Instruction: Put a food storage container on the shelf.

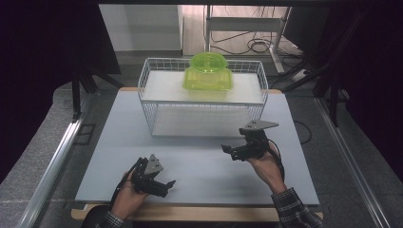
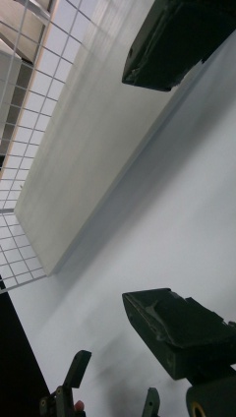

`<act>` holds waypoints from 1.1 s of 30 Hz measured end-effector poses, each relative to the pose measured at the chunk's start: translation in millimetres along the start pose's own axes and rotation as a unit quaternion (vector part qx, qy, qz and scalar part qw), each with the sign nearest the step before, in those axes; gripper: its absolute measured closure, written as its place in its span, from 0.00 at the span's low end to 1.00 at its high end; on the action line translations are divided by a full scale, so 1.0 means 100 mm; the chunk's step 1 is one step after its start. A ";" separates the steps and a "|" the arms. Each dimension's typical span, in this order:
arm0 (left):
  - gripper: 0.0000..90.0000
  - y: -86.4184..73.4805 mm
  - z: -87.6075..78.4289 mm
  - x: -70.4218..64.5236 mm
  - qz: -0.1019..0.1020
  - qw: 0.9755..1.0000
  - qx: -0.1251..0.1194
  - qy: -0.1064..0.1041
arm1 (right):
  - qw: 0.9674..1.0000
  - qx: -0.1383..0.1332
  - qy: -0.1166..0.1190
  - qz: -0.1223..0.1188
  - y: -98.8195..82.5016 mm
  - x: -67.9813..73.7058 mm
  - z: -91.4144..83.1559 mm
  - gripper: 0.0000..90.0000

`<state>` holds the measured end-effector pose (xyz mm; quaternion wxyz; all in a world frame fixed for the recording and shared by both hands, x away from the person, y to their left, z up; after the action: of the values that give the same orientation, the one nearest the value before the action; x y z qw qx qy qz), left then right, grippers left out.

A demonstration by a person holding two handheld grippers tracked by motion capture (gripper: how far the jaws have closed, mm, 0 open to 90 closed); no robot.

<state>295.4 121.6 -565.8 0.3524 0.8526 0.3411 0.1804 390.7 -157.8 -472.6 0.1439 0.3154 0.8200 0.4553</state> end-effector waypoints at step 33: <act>0.04 0.00 0.01 -0.01 0.008 1.000 -0.004 0.003 | 0.999 0.021 -0.026 0.025 -0.60 -0.06 -0.23 0.02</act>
<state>295.1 120.3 -566.2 0.3529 0.8536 0.3345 0.1869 360.0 -199.3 -510.6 0.1472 0.3511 0.8172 0.4328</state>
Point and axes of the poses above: each handheld gripper's, and its own axes: z roughly forward along the jaws, y roughly out of its top, x roughly to its left, the point moved 6 cm from there along z, roughly forward along the jaws, and after that the axes turned 1 degree about -x, right-handed, at the moved point
